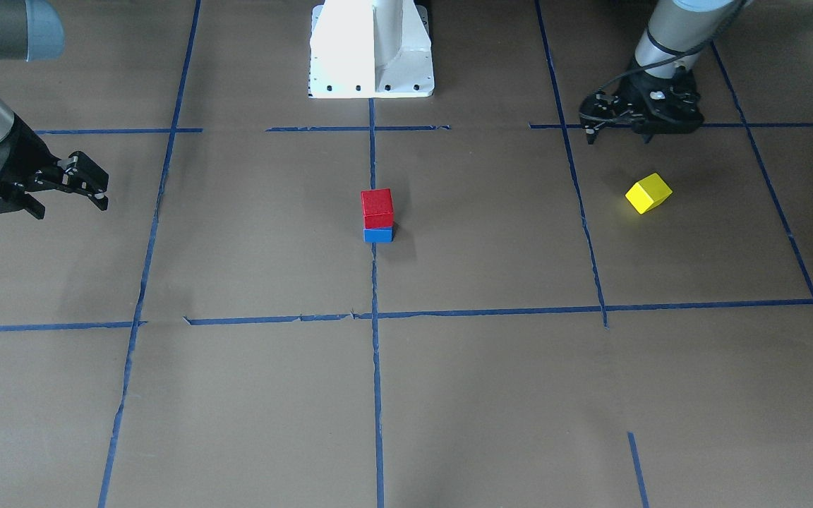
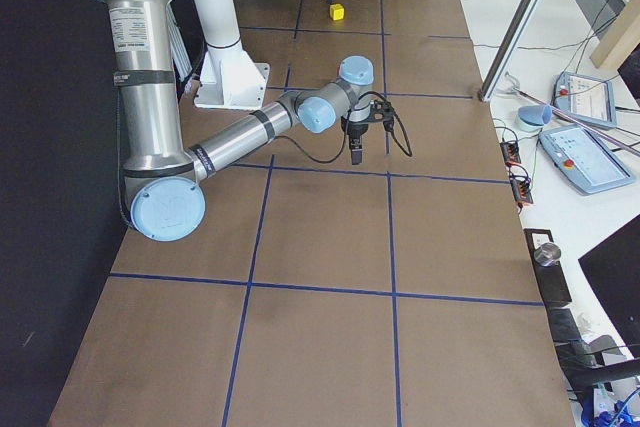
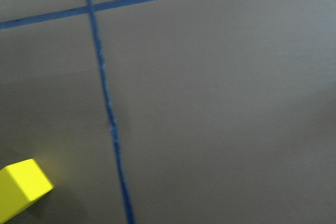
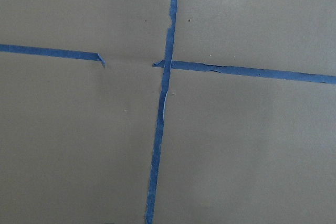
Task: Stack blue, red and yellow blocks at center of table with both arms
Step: 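Lower the left gripper onto the yellow cube and close it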
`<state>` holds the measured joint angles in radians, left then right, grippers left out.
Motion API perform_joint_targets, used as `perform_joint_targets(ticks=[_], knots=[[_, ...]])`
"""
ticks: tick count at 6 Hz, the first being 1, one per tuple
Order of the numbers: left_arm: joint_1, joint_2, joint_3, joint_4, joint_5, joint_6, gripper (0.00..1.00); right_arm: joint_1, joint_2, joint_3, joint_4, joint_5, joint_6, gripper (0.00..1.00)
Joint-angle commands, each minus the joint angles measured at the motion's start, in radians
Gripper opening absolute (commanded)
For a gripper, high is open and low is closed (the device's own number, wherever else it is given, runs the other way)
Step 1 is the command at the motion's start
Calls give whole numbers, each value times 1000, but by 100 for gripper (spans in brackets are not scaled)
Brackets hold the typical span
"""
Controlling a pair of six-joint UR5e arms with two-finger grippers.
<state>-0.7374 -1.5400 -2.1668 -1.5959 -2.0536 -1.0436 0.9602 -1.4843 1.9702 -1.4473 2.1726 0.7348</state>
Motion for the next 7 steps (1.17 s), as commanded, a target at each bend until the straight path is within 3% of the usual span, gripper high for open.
perform_joint_targets(ticks=[1, 3, 7], knots=[[-13, 40, 114, -170, -31, -181, 100, -1, -1, 4, -1, 0, 0, 100], [-17, 93, 264, -431, -31, -259, 100, -1, 4, 7, -1, 0, 0, 100], [-40, 80, 324, -438, -30, -270, 100, -1, 7, 18, -1, 0, 2, 100]])
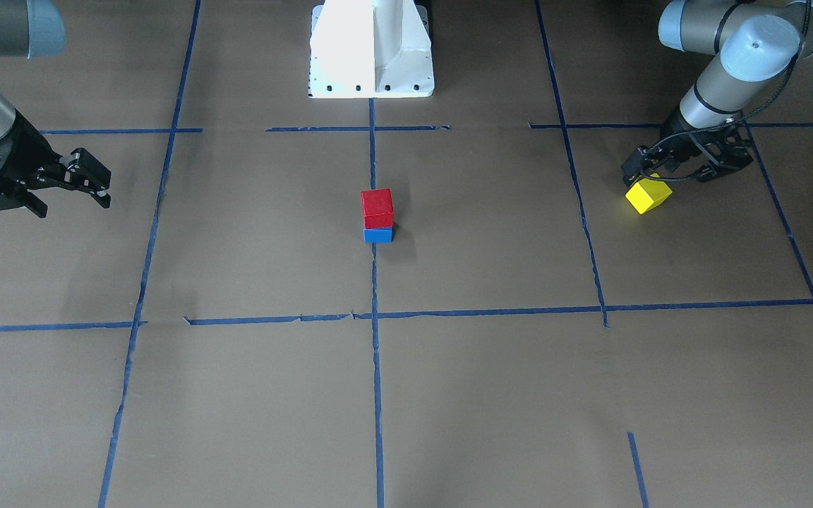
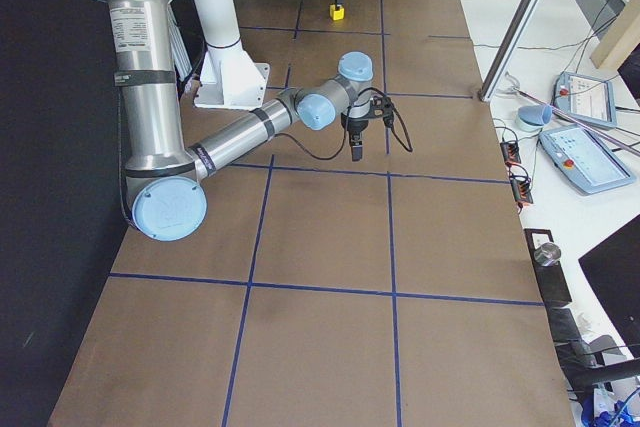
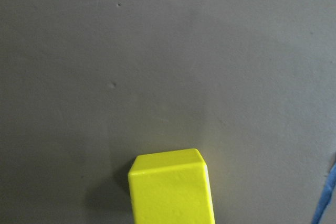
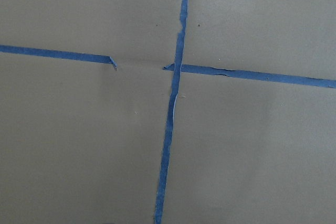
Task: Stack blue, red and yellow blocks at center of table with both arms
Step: 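Lower the left gripper onto the yellow cube and close it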
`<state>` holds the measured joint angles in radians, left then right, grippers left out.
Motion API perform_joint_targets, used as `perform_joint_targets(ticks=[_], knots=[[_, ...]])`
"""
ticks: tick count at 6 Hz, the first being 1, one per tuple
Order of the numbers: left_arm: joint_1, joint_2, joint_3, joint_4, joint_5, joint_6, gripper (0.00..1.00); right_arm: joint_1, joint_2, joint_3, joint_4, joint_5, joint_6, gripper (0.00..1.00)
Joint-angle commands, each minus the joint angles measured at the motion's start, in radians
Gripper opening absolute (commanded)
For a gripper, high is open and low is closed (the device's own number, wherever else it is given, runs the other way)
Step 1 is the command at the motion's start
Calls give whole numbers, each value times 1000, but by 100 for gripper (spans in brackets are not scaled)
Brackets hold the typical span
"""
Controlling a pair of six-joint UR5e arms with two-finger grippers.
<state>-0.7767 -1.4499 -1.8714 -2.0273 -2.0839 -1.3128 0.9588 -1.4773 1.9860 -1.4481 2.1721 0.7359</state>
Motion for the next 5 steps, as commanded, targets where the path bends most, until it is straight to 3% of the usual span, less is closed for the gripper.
perform_joint_targets(ticks=[1, 5], knots=[[-1, -13, 43, -8, 1, 1, 100, 0, -1, 2, 0, 0, 0, 100], [4, -52, 118, -11, -2, 7, 98, 0, -8, 4, 0, -2, -1, 100]])
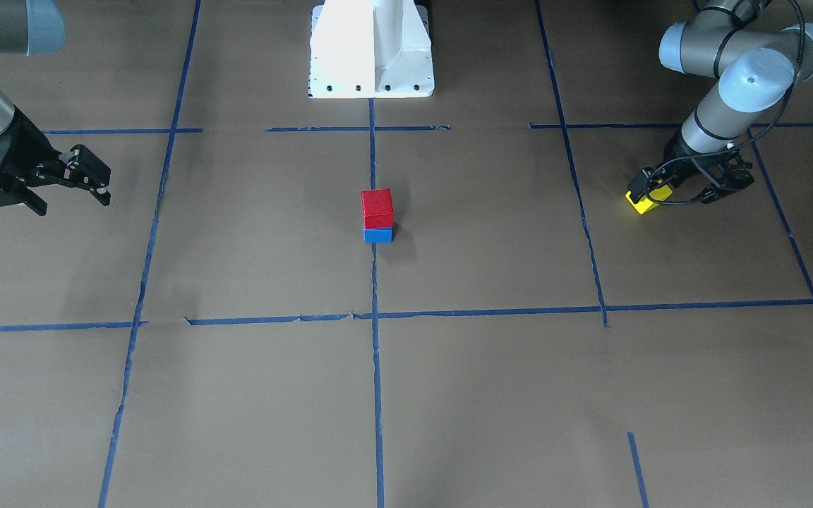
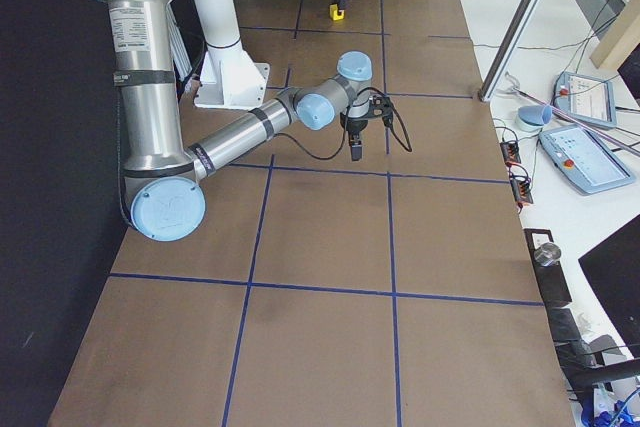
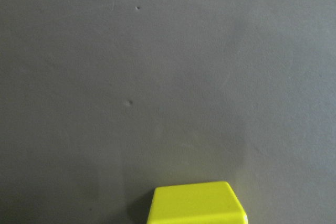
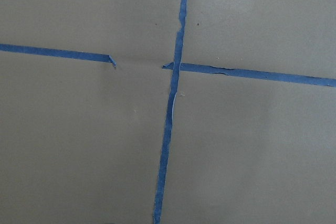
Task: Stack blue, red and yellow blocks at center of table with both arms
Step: 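Carry the yellow cube with the left gripper over the red cube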
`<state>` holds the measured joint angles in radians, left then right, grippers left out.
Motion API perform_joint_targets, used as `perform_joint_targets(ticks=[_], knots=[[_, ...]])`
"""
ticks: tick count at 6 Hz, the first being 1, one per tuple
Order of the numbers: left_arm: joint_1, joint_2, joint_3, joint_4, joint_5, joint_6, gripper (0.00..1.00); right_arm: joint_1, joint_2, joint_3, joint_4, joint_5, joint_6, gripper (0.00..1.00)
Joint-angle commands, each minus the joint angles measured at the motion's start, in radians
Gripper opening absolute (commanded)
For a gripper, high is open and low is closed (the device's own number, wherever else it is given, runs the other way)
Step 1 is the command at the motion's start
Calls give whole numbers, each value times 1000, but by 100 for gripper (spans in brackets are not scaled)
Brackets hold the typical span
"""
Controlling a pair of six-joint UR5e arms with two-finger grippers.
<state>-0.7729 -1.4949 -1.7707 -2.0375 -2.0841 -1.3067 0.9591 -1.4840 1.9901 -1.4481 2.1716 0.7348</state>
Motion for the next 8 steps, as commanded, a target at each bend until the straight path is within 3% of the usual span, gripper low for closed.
perform_joint_targets(ticks=[1, 2, 3, 4, 5, 6, 7, 8], knots=[[1, -7, 17, -1, -2, 0, 95, 0, -1, 0, 0, -1, 0, 100], [1, -10, 17, 0, -4, 1, 31, 0, 1, 0, 0, -1, 0, 100], [3, -15, 14, 0, -4, 1, 6, 0, 1, 1, 0, 0, 0, 100], [3, -56, -5, 16, -69, -8, 0, 0, 1, 1, 0, -1, 0, 100], [-3, -117, -56, 40, -133, -14, 0, 0, 4, 0, 0, 0, 0, 100], [-2, -271, -105, 203, -136, -13, 0, 0, 8, 0, -2, 0, 0, 100], [13, -488, -102, 429, -128, -6, 0, 0, 7, -4, -2, 2, -2, 100], [47, -618, -90, 532, -123, 0, 0, 1, 7, -5, -2, 2, -2, 100]])
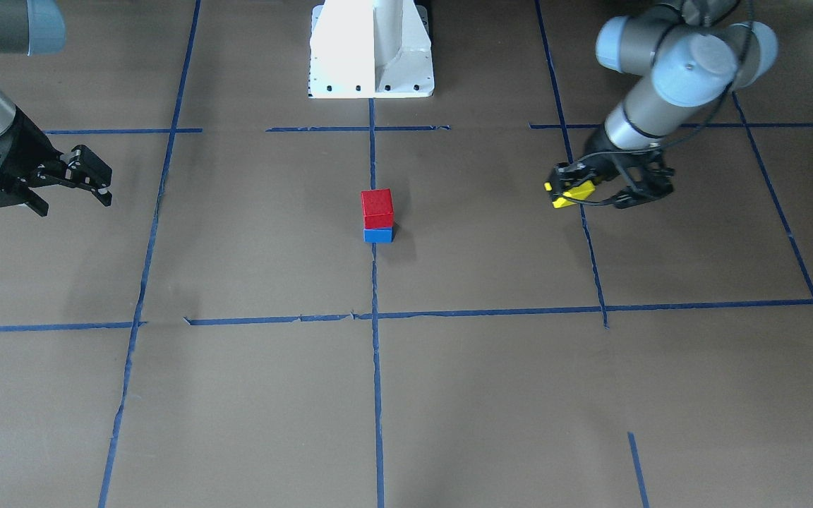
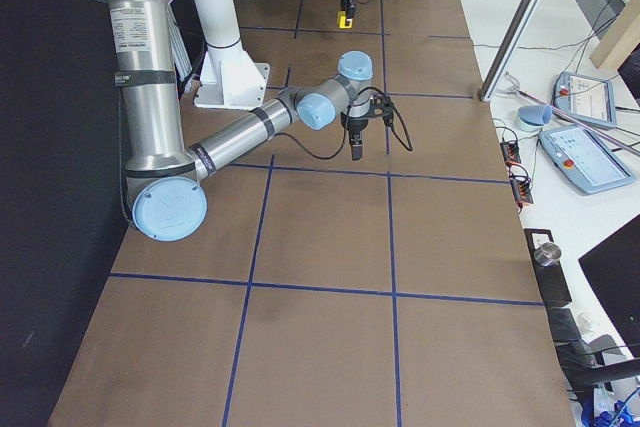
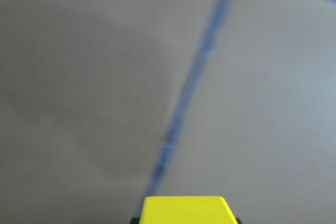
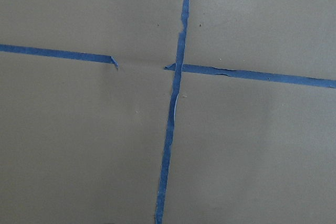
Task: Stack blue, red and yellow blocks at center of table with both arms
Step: 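Carry the yellow cube with the left gripper over the red cube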
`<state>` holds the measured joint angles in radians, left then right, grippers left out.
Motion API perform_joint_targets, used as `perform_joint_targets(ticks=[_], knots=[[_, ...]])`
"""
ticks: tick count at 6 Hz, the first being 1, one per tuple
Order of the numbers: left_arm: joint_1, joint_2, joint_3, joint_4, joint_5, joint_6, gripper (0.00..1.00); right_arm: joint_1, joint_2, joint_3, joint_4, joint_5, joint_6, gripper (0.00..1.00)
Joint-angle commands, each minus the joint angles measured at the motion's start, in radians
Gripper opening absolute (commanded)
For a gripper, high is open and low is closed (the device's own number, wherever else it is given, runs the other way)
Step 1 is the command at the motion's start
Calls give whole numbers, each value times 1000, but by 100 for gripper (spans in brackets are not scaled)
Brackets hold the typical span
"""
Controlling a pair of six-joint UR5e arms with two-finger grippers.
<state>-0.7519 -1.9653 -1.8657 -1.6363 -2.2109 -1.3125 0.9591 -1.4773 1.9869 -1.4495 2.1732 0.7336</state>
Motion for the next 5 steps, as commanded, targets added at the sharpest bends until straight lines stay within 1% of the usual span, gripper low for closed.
perform_joint_targets(ticks=[1, 2, 3, 4, 5], knots=[[61, -220, 38, 131, 28, 30, 0, 4, -1, -2, 0, 0, 0, 100], [128, -366, 163, 147, 131, 29, 0, 7, -8, 0, 0, 0, 0, 100], [158, -435, 212, 165, 198, 27, 0, 7, -8, 0, 1, 2, 0, 100], [177, -444, 220, 180, 204, 25, 0, 7, -8, 0, 1, 0, 0, 100], [198, -496, 284, 188, 233, 22, 0, 7, -9, 1, 1, 0, 1, 100]])
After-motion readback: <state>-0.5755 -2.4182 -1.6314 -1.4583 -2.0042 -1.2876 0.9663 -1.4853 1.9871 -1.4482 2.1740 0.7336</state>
